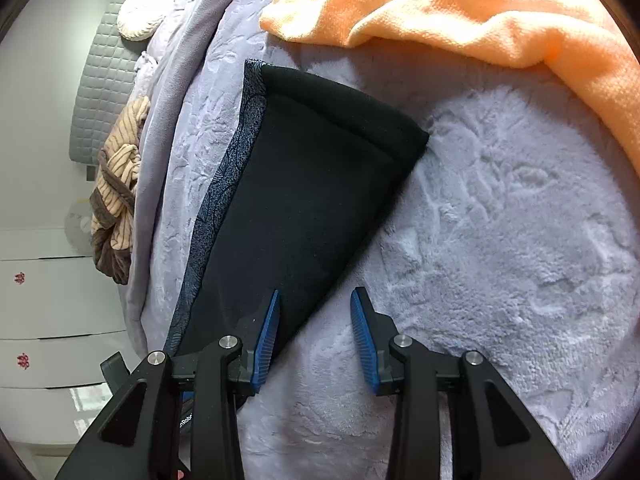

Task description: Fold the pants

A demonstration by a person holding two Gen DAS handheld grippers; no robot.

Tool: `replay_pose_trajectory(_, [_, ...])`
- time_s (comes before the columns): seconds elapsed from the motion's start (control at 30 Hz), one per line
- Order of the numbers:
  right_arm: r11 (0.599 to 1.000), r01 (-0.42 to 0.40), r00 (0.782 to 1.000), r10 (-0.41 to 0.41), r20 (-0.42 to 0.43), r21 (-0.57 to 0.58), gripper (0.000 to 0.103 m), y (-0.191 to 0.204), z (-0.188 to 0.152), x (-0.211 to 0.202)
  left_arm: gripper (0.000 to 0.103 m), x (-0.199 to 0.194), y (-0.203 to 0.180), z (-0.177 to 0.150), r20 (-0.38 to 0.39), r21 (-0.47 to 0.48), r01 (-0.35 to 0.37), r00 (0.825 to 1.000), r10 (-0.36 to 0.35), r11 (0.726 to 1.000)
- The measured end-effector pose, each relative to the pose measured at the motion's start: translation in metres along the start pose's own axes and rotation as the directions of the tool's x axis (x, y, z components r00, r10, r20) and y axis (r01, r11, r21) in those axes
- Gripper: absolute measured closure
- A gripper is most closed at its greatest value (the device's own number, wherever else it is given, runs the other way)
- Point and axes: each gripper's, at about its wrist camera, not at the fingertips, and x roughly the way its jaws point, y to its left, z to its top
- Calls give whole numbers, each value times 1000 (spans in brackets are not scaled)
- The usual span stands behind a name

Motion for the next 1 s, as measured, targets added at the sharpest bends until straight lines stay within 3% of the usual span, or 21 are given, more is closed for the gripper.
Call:
replay_pose_trajectory(0.43, [996, -72, 997, 72, 4, 47, 62, -2, 17, 15, 0, -4, -16, 3, 4, 11, -13, 1000, 13, 1000])
replay_pose_trajectory(0.57, [993, -92, 995, 94, 33, -77, 58, 20, 18, 9, 0, -6, -22, 4, 9, 18, -22, 1000, 21, 1000])
replay_pose_trajectory(0.7, [984, -57, 998, 62, 24, -170, 55, 30, 16, 7, 0, -7, -27, 4, 11, 27, -34, 999, 34, 999])
replay_pose_trajectory(0.83, [994, -60, 997, 64, 39, -95, 55, 3, 15, 5, 0, -9, -30, 3, 12, 34, -35, 999, 35, 999])
replay_pose_trajectory(1.0, [988, -156, 982, 156, 102, -9, 57, -15, 25, 5, 0, -10, -32, 4, 20, 43, -38, 999, 37, 998])
